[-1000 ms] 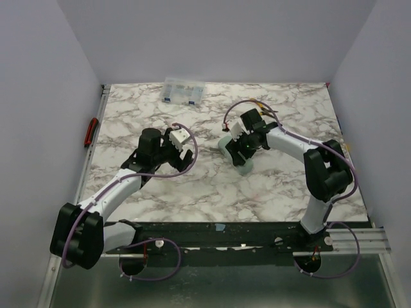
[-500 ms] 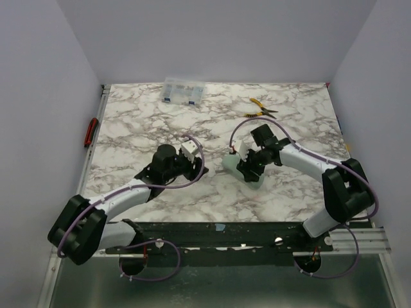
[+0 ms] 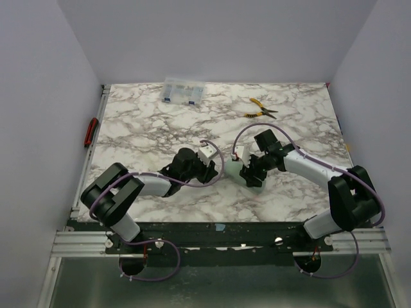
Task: Open the umbrella
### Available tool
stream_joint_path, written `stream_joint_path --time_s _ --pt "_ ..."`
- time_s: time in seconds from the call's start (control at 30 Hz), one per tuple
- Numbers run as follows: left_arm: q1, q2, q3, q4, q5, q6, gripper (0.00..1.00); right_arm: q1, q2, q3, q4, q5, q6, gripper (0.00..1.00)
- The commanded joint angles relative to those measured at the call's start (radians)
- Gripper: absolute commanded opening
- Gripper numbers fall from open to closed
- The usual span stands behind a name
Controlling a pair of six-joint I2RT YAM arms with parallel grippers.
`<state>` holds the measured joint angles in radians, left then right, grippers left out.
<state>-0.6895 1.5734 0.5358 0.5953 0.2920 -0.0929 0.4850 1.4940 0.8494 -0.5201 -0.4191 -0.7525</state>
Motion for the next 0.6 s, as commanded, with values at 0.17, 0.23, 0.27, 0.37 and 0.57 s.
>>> stream_joint_path --time_s 0.17,0.23,0.27,0.37,0.57 --pt "-0.085 0.108 0.012 0.163 -0.026 0.000 0.34 0.009 0.017 -0.044 -0.037 -0.053 0.022 0.34" --pt "-0.087 0.122 0.022 0.177 -0.062 -0.018 0.35 0.008 0.016 -0.048 -0.037 -0.062 0.022 0.34" --pt "-0.087 0.130 0.032 0.180 -0.077 -0.029 0.35 0.008 0.015 -0.049 -0.037 -0.066 0.023 0.33" --pt "-0.095 0.147 0.050 0.204 -0.060 -0.033 0.35 0.008 0.012 -0.057 -0.041 -0.087 0.026 0.33" --pt "-0.144 0.165 0.049 0.263 -0.020 -0.030 0.38 0.009 0.019 -0.067 -0.038 -0.103 0.042 0.32"
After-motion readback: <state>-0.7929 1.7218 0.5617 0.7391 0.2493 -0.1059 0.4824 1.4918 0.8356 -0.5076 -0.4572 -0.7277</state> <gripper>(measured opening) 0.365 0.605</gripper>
